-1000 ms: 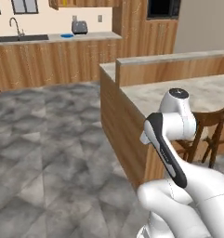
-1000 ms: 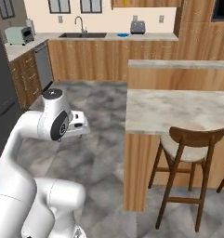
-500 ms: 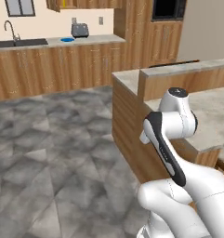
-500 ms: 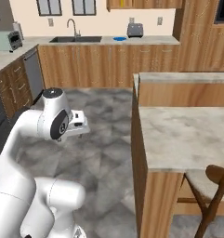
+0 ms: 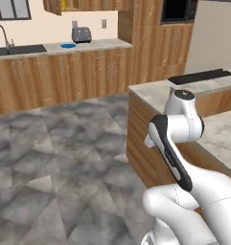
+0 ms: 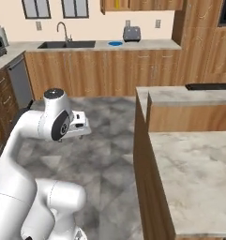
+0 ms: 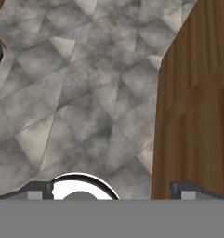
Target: Move the hot dog bun to the plate on the dining table and place the condiment next to that plate. Then navigate to the fridge and take the sausage and place it on the plate as well.
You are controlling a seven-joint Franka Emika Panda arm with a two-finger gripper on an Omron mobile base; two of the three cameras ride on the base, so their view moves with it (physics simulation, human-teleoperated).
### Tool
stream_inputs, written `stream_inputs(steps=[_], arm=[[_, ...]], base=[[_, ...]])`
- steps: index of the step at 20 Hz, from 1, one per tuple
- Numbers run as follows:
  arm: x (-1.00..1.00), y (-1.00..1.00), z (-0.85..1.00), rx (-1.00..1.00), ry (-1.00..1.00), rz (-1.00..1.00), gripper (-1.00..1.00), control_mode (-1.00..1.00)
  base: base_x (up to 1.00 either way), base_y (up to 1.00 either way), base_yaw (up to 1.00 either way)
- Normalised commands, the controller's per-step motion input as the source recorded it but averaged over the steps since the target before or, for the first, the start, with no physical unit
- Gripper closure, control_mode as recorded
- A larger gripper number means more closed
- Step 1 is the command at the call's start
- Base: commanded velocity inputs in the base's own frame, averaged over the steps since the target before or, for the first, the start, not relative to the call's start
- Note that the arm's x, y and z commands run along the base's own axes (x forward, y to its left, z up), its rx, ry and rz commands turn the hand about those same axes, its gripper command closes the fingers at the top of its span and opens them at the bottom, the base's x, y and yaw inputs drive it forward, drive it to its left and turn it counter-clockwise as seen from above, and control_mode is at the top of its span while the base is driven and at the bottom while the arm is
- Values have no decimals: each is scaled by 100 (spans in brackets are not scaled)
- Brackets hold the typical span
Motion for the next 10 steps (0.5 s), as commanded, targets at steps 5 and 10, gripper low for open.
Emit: stream_inputs(steps=[5, 10], arm=[[0, 0, 0, 0, 0, 0, -100, 100], [0, 0, 0, 0, 0, 0, -100, 100]], base=[[100, 55, -10], [100, 53, -9]])
